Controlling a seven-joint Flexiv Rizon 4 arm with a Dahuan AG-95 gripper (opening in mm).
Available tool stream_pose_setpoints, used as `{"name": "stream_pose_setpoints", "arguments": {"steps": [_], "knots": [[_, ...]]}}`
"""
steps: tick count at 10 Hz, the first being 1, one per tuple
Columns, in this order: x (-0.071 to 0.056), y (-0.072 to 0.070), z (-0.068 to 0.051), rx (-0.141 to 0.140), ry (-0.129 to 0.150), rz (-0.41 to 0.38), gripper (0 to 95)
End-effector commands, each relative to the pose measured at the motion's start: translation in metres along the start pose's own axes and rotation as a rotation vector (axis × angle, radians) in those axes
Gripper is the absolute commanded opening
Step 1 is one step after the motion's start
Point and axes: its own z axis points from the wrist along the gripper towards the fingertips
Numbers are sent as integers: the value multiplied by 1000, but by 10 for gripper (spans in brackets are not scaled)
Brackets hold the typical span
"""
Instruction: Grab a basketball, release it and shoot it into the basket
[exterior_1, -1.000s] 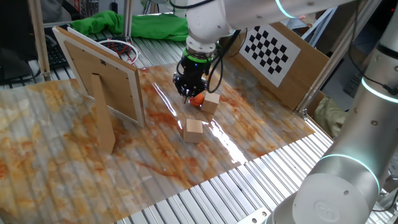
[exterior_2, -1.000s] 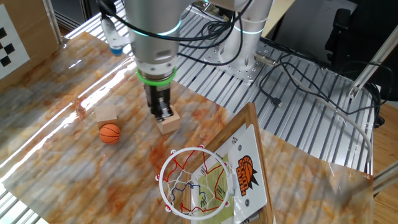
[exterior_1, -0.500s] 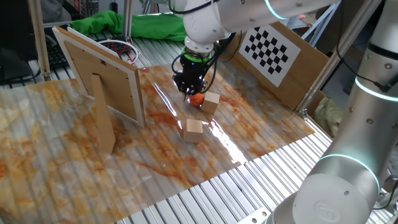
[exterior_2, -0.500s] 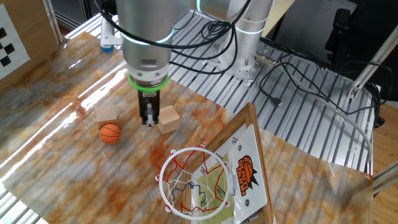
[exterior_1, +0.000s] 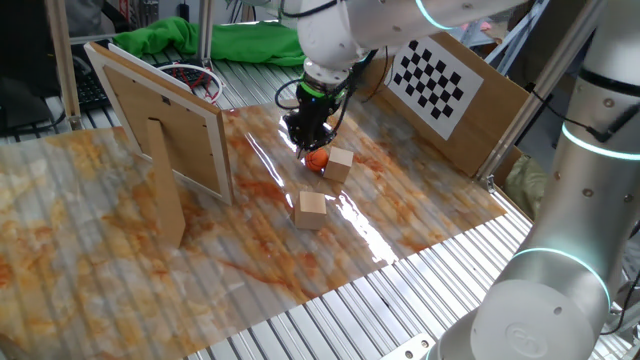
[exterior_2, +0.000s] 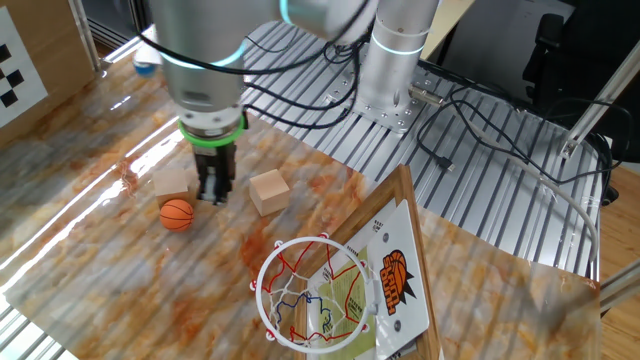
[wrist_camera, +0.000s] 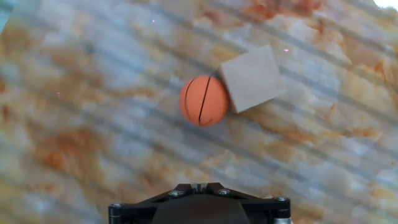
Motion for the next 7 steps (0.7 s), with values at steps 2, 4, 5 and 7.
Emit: {"name": "stream_pose_setpoints", "arguments": {"steps": [2, 4, 5, 7], "knots": [[-23, 2, 4, -59, -11, 142, 380], [-31, 5, 9, -60, -44, 188, 570], [-35, 5, 11, -52, -68, 199, 570], [-43, 6, 17, -69, -69, 289, 570]]}}
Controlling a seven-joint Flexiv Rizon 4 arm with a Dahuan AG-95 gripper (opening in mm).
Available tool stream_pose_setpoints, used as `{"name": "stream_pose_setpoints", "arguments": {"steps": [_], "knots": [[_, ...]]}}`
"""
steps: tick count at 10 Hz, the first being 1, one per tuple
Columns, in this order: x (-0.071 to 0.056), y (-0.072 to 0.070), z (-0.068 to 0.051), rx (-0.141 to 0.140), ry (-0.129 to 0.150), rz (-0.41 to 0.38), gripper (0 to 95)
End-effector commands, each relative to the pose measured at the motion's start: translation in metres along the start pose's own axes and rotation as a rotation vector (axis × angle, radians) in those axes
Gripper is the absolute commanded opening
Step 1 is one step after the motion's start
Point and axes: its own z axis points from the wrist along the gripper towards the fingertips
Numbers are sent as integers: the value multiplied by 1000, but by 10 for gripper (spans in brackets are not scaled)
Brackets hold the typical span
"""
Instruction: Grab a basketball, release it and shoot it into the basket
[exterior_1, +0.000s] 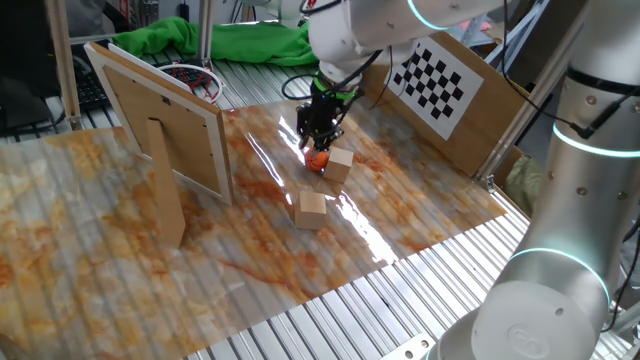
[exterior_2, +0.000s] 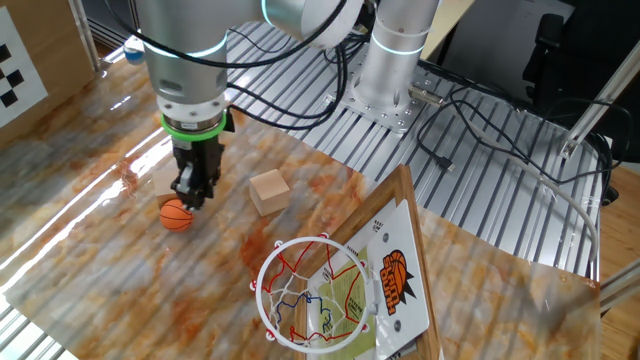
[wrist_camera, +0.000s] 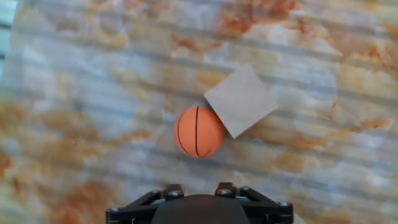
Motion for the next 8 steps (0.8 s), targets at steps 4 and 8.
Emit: {"name": "stream_pose_setpoints", "arguments": {"steps": [4, 8], "knots": [[-27, 3, 14, 8, -4, 141, 570], [-37, -7, 16, 68, -5, 133, 570]]}}
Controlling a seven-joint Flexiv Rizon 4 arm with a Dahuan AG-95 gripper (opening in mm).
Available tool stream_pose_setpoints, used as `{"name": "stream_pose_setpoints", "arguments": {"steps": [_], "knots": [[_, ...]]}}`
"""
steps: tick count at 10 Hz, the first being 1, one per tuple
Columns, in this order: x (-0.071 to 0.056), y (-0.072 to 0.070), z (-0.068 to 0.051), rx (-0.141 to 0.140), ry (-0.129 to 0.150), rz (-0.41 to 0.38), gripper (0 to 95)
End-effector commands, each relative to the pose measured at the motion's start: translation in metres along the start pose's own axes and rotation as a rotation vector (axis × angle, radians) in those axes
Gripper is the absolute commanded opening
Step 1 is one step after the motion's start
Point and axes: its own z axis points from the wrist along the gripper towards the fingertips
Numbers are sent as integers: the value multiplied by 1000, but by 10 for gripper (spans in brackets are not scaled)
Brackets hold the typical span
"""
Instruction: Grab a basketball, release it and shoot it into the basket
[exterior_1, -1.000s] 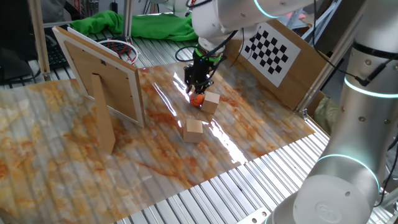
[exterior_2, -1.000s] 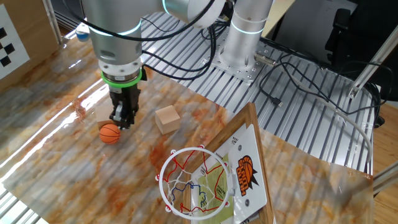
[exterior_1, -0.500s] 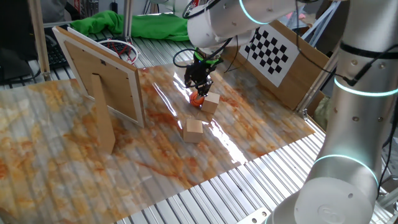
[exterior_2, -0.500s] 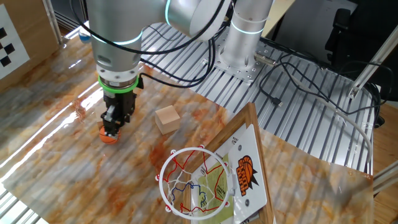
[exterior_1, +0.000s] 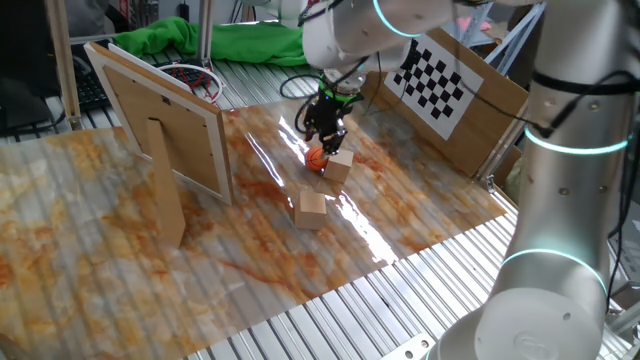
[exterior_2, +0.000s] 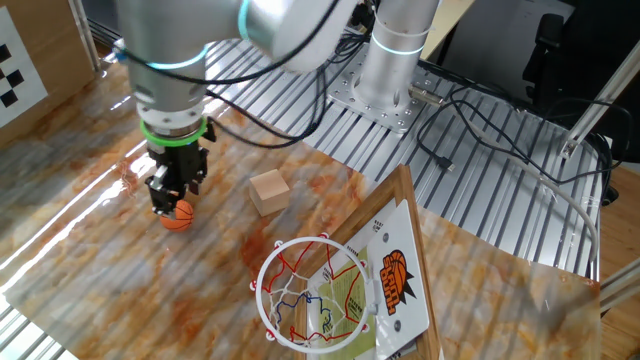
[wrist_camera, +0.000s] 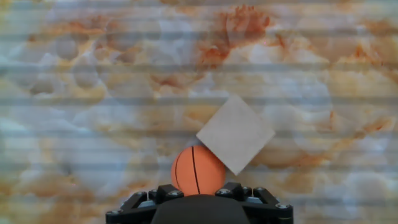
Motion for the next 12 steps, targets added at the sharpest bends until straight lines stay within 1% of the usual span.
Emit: {"name": "stream_pose_setpoints", "arguments": {"steps": [1, 2, 4, 5, 7, 8, 9, 10, 11, 12], "knots": [[-2, -5, -1, 24, -12, -9, 570], [-4, -7, -1, 25, -15, 0, 570], [-6, -9, -1, 24, -9, 24, 570], [-7, -9, -1, 25, -15, 35, 570], [-7, -9, -1, 27, -23, 12, 570], [-7, -9, -1, 28, -36, 14, 570], [-7, -9, -1, 32, -32, 13, 570], [-7, -9, -1, 35, -37, -5, 570], [-7, -9, -1, 38, -34, -14, 380], [-7, -9, -1, 41, -30, -28, 380]]}}
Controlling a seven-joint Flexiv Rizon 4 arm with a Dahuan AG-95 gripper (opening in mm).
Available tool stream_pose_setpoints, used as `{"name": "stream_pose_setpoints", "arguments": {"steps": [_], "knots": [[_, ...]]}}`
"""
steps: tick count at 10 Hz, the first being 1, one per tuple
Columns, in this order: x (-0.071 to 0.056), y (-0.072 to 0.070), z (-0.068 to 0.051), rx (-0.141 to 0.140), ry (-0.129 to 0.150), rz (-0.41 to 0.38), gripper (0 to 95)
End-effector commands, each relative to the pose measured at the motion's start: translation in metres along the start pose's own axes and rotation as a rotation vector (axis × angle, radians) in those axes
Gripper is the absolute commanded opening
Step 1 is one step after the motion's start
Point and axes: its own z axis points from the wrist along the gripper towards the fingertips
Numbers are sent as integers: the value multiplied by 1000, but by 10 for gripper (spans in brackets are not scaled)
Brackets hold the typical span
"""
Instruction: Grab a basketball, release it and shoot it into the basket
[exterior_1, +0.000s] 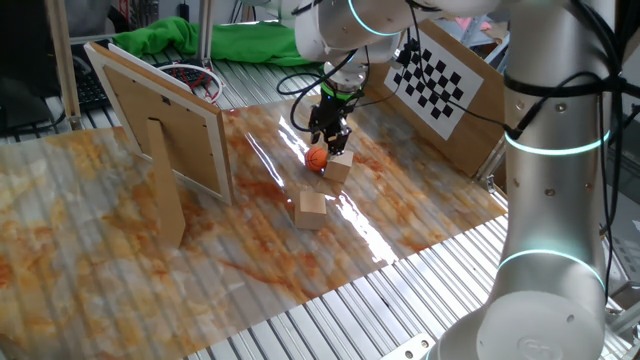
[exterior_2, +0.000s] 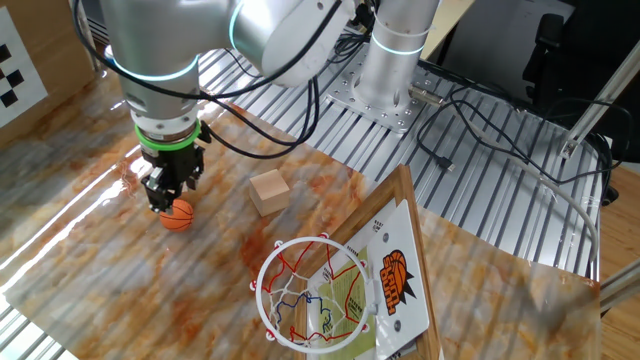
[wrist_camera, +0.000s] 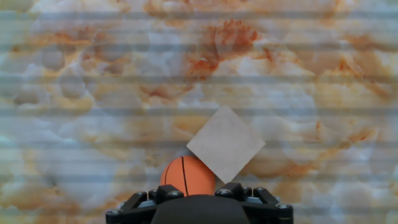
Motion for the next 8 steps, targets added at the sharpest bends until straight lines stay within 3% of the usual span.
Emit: {"name": "stream_pose_setpoints", "arguments": {"steps": [1, 4, 6, 8], "knots": [[0, 1, 0, 3, -4, -45, 0], [0, 1, 0, 0, 8, -27, 0], [0, 1, 0, -4, 85, -19, 0], [0, 1, 0, -9, 86, -24, 0]]}}
